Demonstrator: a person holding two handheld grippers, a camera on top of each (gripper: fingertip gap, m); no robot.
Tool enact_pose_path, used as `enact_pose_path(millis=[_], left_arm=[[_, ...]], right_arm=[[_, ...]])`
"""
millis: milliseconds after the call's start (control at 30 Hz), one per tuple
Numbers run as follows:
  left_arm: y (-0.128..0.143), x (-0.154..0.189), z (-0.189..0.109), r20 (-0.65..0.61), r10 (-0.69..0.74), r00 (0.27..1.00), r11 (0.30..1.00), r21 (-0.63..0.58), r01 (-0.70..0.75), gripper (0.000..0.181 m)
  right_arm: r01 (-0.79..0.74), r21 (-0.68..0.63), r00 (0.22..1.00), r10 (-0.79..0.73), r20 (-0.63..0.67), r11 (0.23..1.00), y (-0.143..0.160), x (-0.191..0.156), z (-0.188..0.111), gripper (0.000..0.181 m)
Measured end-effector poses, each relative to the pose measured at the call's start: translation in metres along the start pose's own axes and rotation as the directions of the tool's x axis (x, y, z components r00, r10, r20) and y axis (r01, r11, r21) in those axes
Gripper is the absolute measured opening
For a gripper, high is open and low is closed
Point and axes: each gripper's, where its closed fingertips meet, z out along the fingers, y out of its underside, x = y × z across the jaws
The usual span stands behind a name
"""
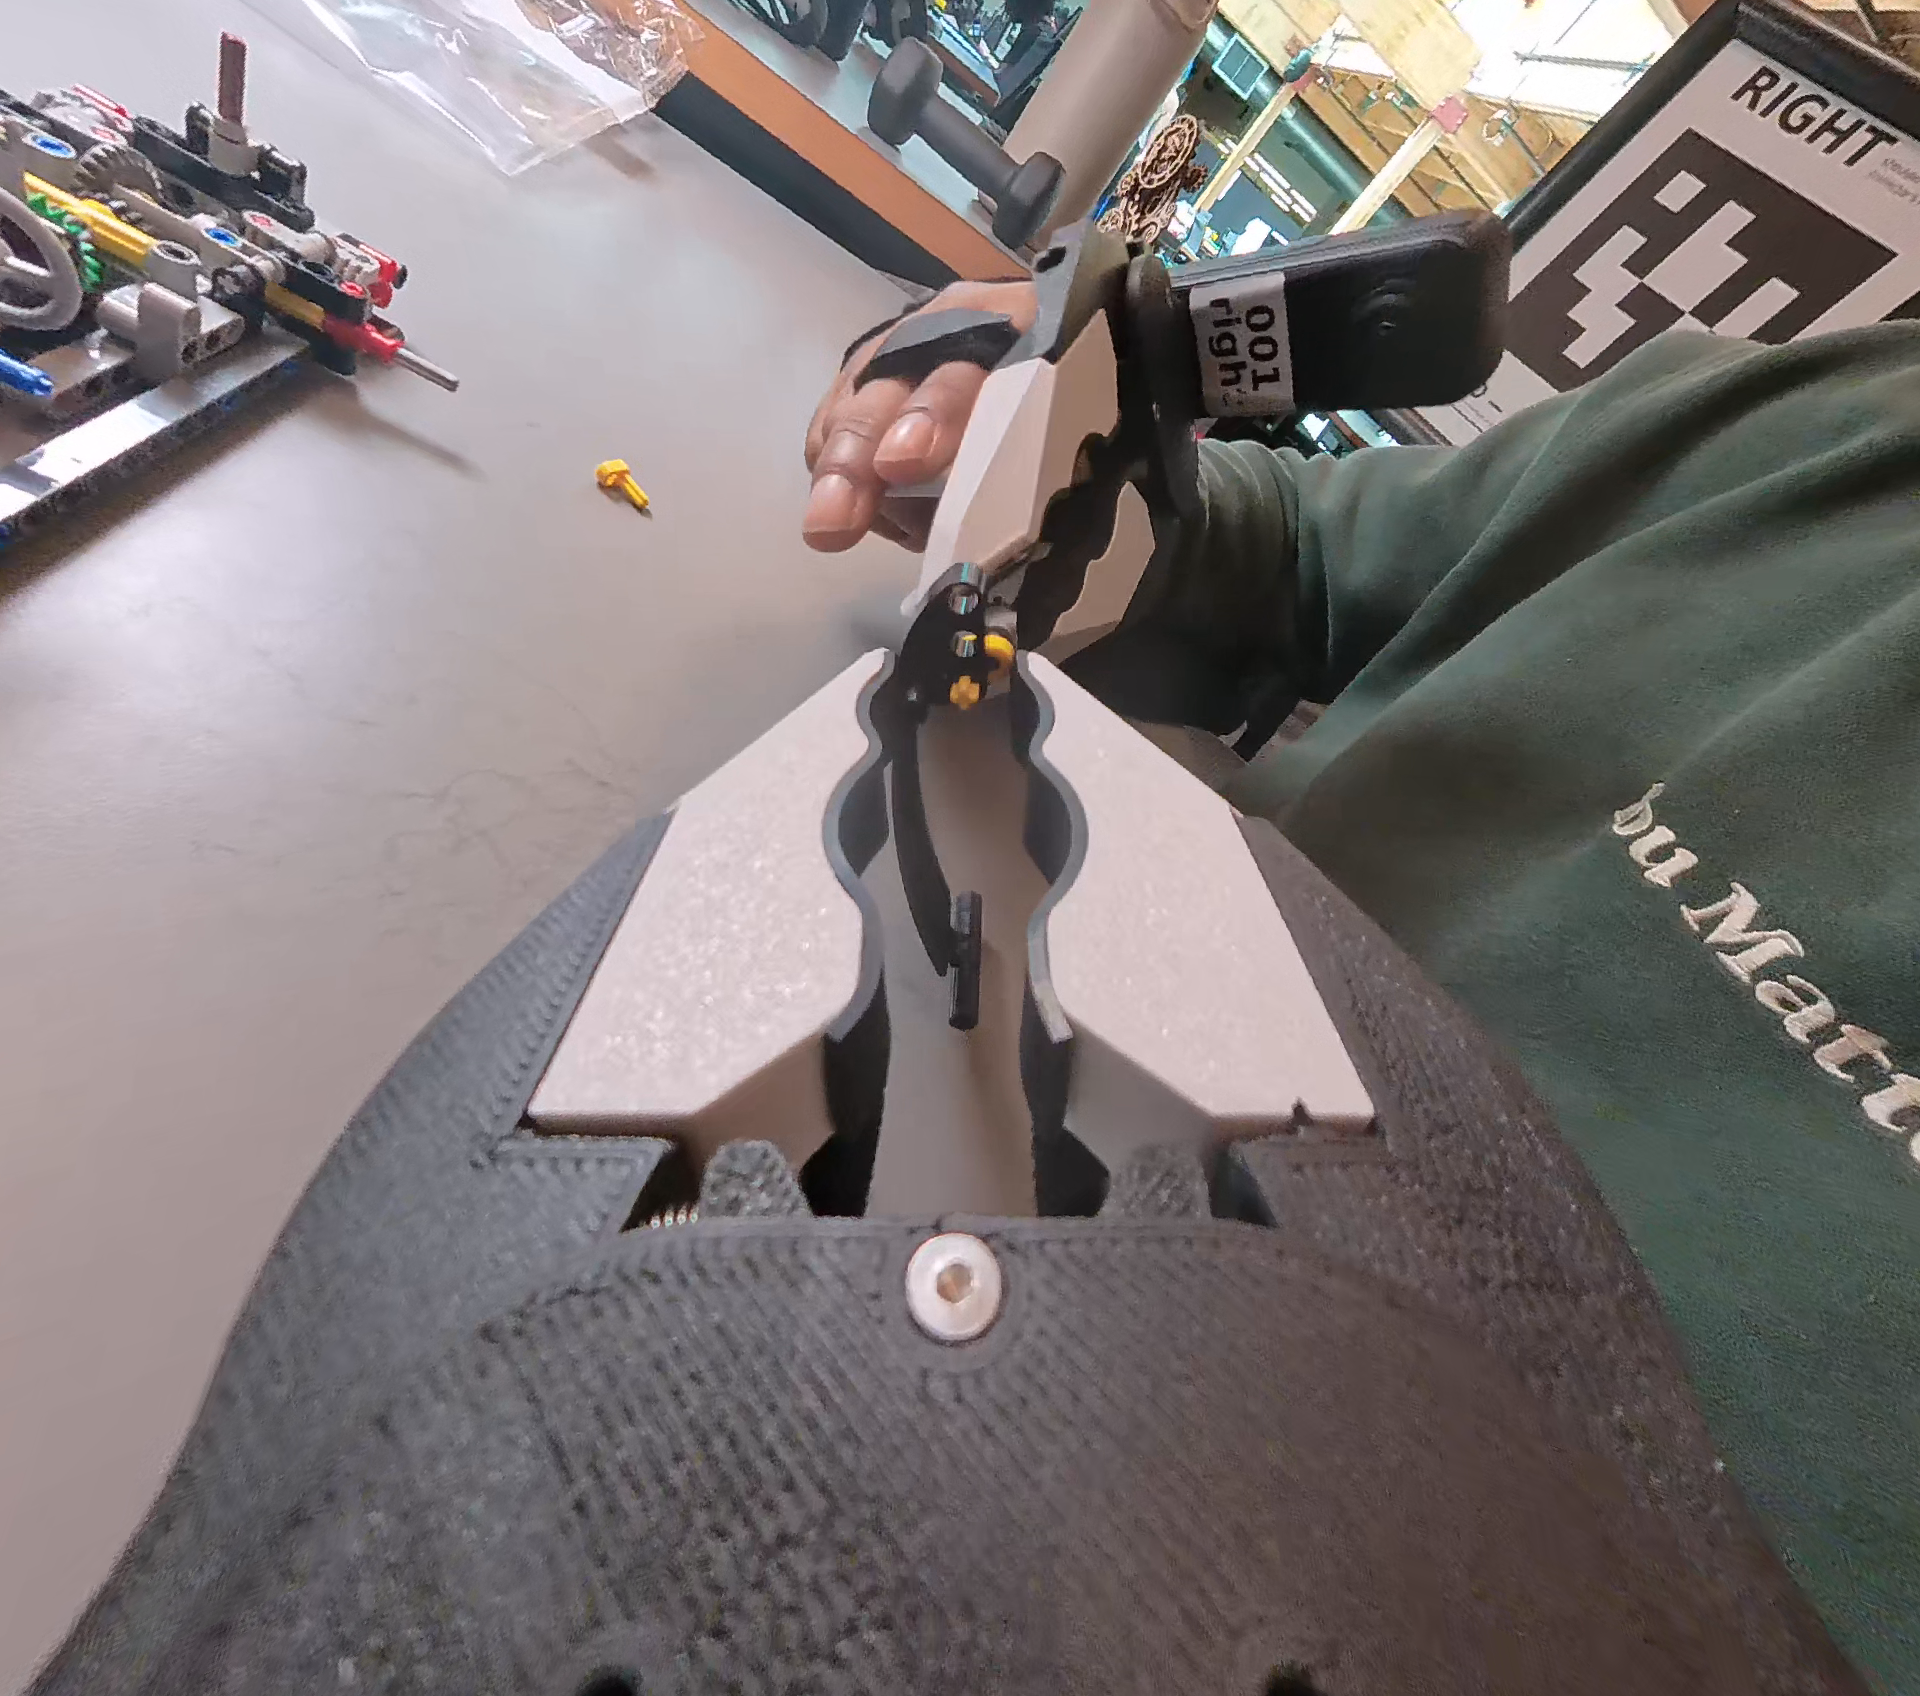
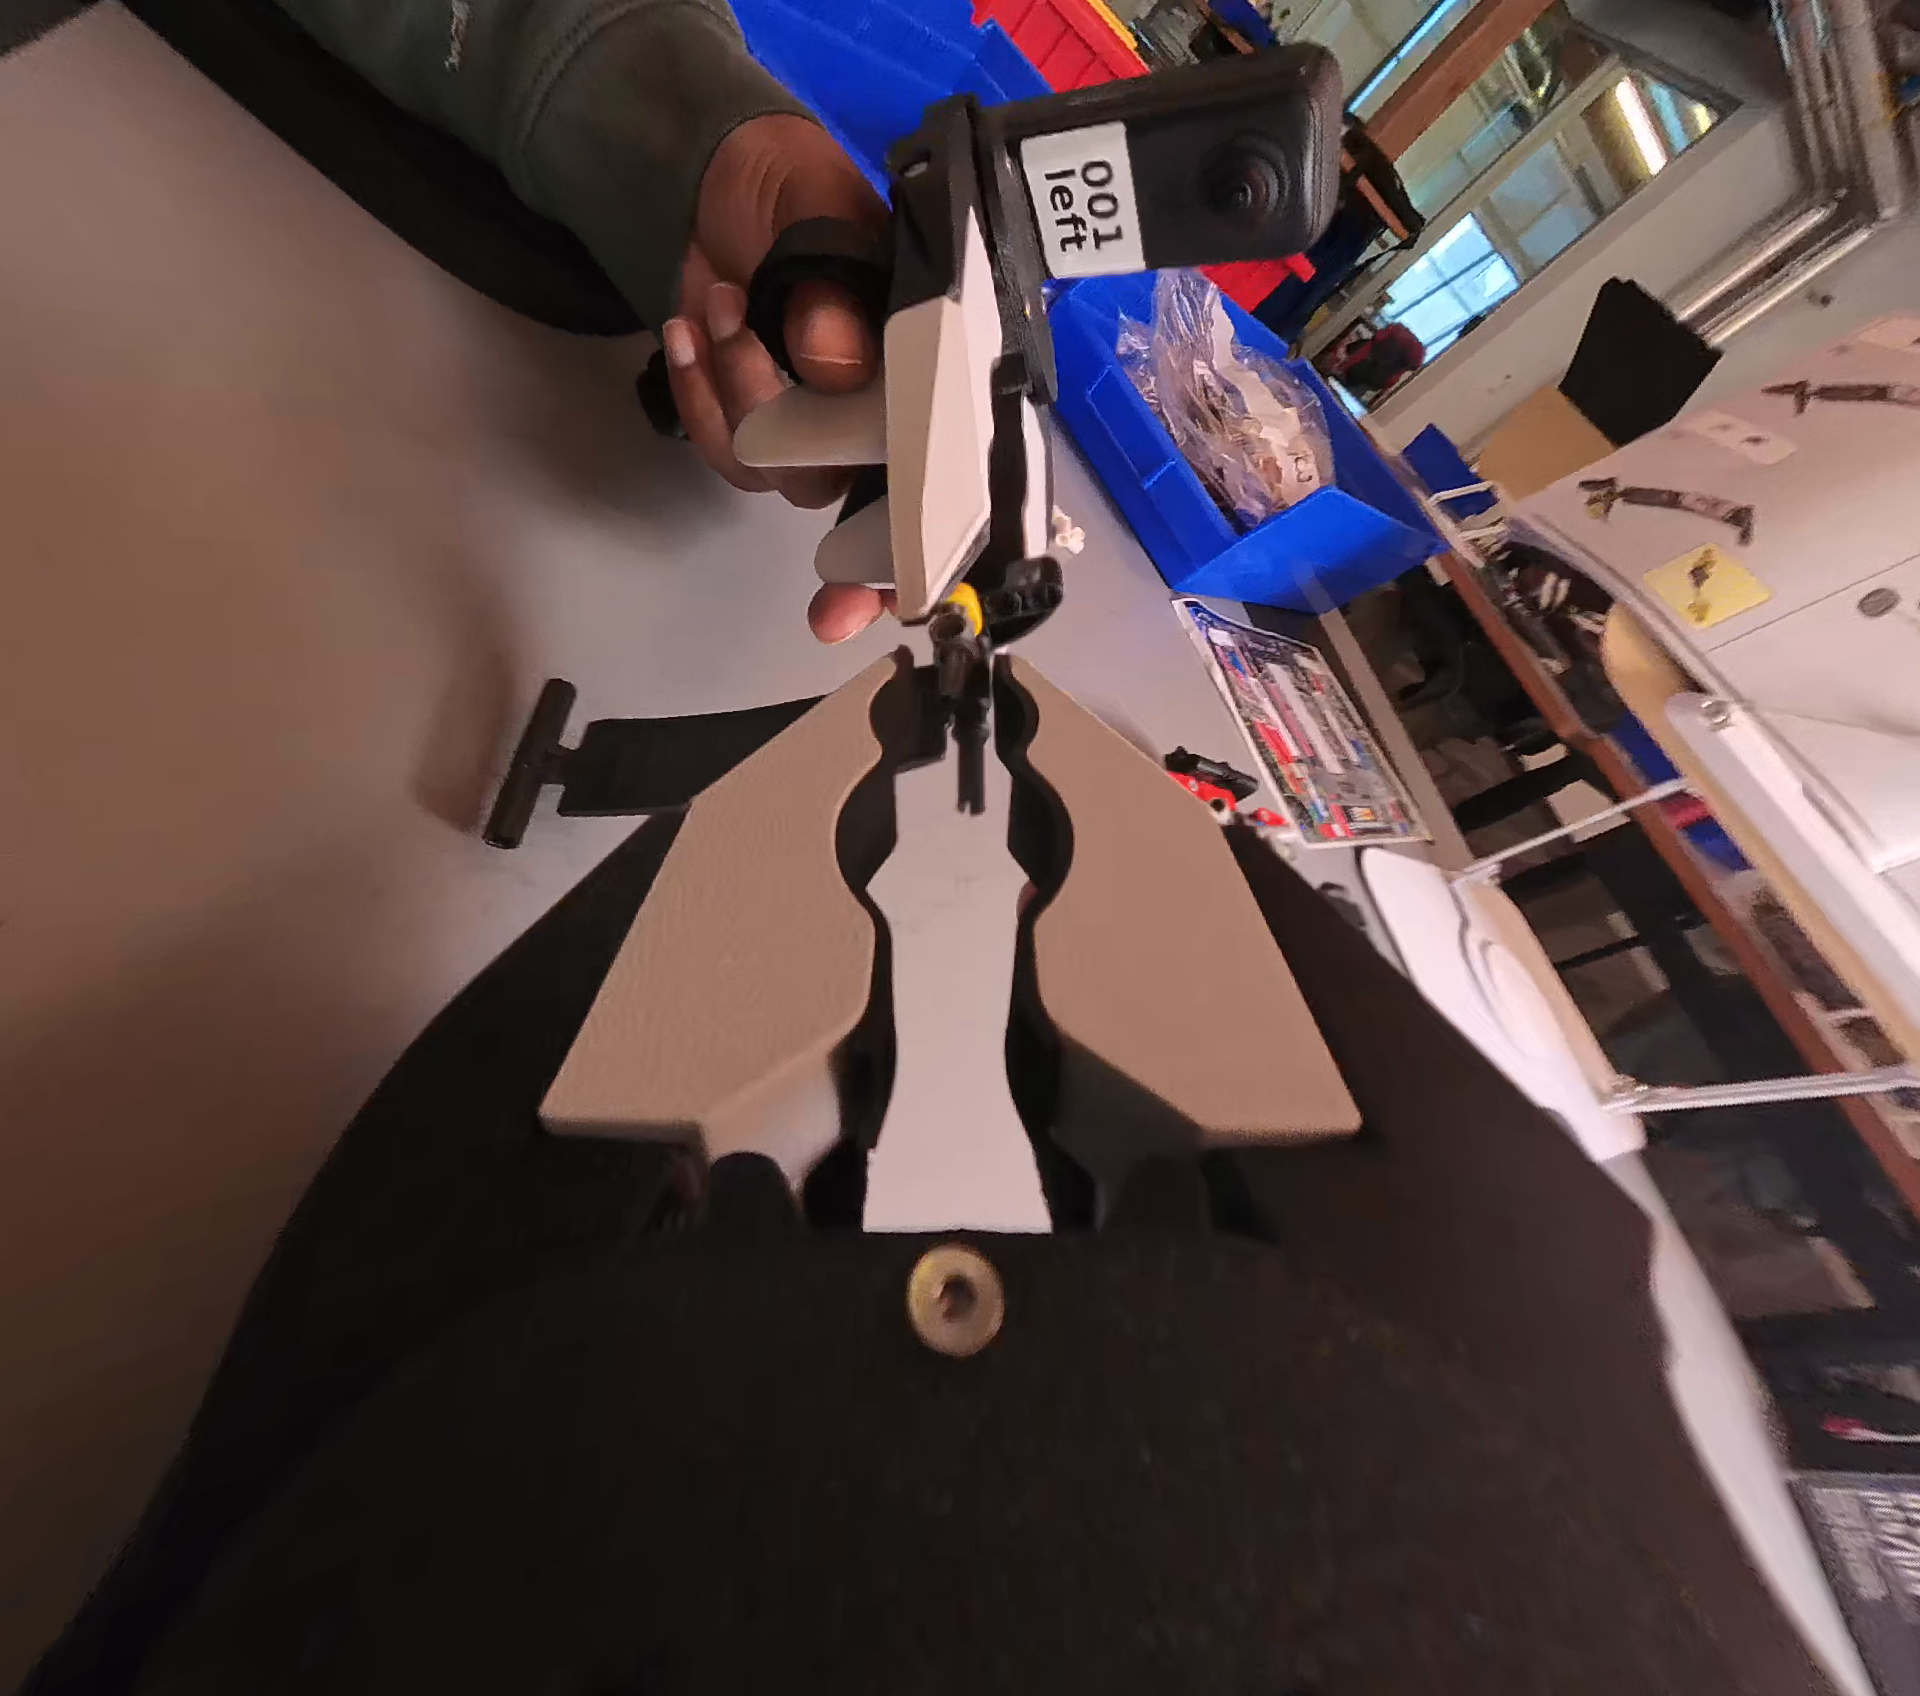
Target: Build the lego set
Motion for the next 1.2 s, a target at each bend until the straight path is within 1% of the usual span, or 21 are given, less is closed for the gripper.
enact_pose_path(millis=[33, 133, 233, 300, 500, 667, 833, 867, 933, 967, 1067, 1200], left_arm=[[-0.001, 0.000, -0.001, 0.002, 0.010, 1.000, 1.000, 0.006, -0.010, 0.018], [-0.006, -0.001, -0.004, 0.021, 0.050, 0.999, 0.998, 0.022, -0.051, 0.018], [-0.011, 0.000, -0.007, 0.039, 0.103, 0.994, 0.994, 0.040, -0.104, 0.018], [-0.014, 0.002, -0.008, 0.046, 0.139, 0.989, 0.989, 0.050, -0.142, 0.018], [-0.012, 0.012, -0.006, 0.035, 0.262, 0.964, 0.964, 0.031, -0.263, 0.018], [-0.003, 0.023, -0.001, 0.024, 0.413, 0.910, 0.911, -0.014, -0.413, 0.018], [0.001, 0.032, 0.002, 0.003, 0.497, 0.868, 0.868, -0.020, -0.497, 0.018], [0.002, 0.034, 0.003, -0.002, 0.505, 0.863, 0.863, -0.018, -0.505, 0.018], [0.004, 0.036, 0.004, -0.010, 0.514, 0.858, 0.857, -0.018, -0.514, 0.018], [0.004, 0.036, 0.004, -0.011, 0.518, 0.855, 0.855, -0.020, -0.518, 0.018], [0.003, 0.034, 0.004, 0.003, 0.529, 0.849, 0.848, -0.020, -0.529, 0.017], [0.004, 0.030, 0.002, 0.031, 0.560, 0.828, 0.828, -0.040, -0.559, 0.017]], right_arm=[[-0.038, 0.003, 0.999, 0.038, 0.009, 0.999, 0.001, 0.001, 0.000, 0.015], [-0.169, 0.028, 0.985, 0.168, 0.036, 0.985, 0.002, 0.004, -0.003, 0.021], [-0.295, 0.066, 0.955, 0.292, 0.051, 0.953, 0.000, 0.012, -0.006, 0.024], [-0.349, 0.079, 0.937, 0.345, 0.062, 0.934, 0.000, 0.016, -0.008, 0.024], [-0.453, 0.096, 0.888, 0.439, 0.138, 0.886, -0.004, 0.011, -0.008, 0.021], [-0.494, 0.077, 0.853, 0.466, 0.234, 0.866, -0.009, -0.003, -0.008, 0.018], [-0.480, 0.014, 0.840, 0.455, 0.297, 0.877, -0.008, -0.020, -0.003, 0.018], [-0.473, 0.005, 0.840, 0.449, 0.305, 0.881, -0.007, -0.023, -0.003, 0.016], [-0.450, -0.005, 0.852, 0.430, 0.299, 0.893, -0.007, -0.026, 0.000, 0.004], [-0.433, -0.005, 0.860, 0.415, 0.298, 0.901, -0.007, -0.028, 0.000, 0.002], [-0.389, 0.002, 0.893, 0.376, 0.247, 0.921, -0.004, -0.021, 0.001, 0.001], [-0.251, -0.006, 0.956, 0.248, 0.156, 0.968, 0.002, -0.013, 0.005, 0.000]])
